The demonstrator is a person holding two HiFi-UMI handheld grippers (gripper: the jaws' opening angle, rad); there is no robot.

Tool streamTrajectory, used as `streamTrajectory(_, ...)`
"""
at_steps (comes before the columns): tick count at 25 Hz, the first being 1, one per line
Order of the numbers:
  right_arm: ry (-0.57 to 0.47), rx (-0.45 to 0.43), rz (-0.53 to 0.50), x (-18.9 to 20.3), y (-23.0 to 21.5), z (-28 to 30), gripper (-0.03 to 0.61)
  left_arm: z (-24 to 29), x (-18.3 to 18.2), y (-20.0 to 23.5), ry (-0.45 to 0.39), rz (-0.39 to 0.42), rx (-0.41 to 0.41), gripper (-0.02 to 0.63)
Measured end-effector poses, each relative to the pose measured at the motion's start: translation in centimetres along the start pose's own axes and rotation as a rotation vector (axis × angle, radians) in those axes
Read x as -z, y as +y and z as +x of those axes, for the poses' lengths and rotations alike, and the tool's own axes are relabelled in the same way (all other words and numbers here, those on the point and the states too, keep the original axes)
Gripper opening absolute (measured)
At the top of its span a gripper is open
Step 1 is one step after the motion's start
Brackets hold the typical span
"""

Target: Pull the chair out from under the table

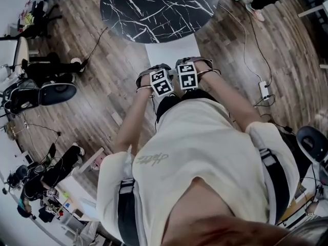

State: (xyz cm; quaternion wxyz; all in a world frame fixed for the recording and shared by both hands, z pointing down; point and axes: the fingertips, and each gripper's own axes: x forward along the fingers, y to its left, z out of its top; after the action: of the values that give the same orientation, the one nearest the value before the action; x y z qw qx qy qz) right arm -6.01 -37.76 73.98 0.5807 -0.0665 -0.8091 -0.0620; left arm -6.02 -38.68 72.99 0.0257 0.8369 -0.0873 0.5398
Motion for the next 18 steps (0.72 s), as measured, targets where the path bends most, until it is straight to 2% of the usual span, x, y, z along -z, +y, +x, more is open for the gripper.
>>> streamTrajectory(3,0.020,-0.010,-0.004,0.3,-0.1,0.5,0.173,0.3,0.0,-0.1,-0.002,-0.011,0.011,0.129)
streamTrajectory(7,0.061,-0.029,-0.021,0.6,-0.1,1.4,0.170,0.5,-0.1,0.3,0.014,-0.008,0.018,0.092)
streamTrajectory(9,0.068,-0.016,-0.017,0.5,-0.4,1.8,0.143,0.5,-0.1,0.2,0.024,-0.003,0.031,0.092)
streamTrajectory(11,0.070,-0.002,0.000,0.4,-0.8,1.8,0.086,0.6,-0.1,0.1,0.028,-0.003,0.043,0.091)
streamTrajectory(18,0.072,-0.001,0.022,0.5,-1.1,2.0,0.084,0.9,0.0,0.3,0.028,-0.010,0.045,0.091)
